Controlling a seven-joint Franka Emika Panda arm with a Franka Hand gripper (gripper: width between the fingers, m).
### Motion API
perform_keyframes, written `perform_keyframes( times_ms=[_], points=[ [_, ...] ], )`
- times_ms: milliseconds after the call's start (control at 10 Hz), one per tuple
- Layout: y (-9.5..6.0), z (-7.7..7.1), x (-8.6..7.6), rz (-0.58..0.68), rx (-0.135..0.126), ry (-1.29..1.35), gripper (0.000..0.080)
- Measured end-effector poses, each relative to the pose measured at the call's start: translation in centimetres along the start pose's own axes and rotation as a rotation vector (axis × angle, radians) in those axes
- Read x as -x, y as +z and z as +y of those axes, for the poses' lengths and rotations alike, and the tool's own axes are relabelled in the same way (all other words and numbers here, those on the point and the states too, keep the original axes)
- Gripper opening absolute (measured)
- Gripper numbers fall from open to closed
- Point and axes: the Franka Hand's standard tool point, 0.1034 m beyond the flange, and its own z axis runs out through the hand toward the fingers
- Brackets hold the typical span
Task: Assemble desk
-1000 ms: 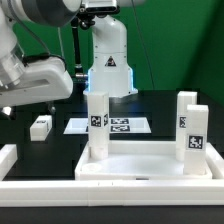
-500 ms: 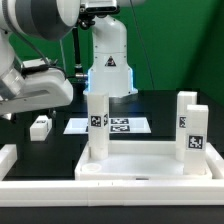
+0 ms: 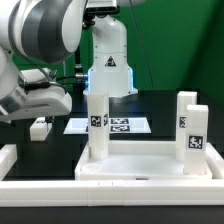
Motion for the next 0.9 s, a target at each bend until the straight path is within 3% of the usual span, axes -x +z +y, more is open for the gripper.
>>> perform_keyframes(
  times_ms=[300,500,600,700,900],
  points=[
    [0.2,0.0,0.1,-0.006,-0.003,0.003,0.0649],
    [3.8,0.3,0.5,-0.086,-0.021,0.028,0.0649],
    [4.8,0.1,0.8,-0.110,-0.027,0.034,0.0649],
    [5.5,0.2,0.9,-0.131,-0.033,0.039,0.0649],
    [5.5,0.3,0.8,-0.128,-0.031,0.039,0.0649]
  ],
)
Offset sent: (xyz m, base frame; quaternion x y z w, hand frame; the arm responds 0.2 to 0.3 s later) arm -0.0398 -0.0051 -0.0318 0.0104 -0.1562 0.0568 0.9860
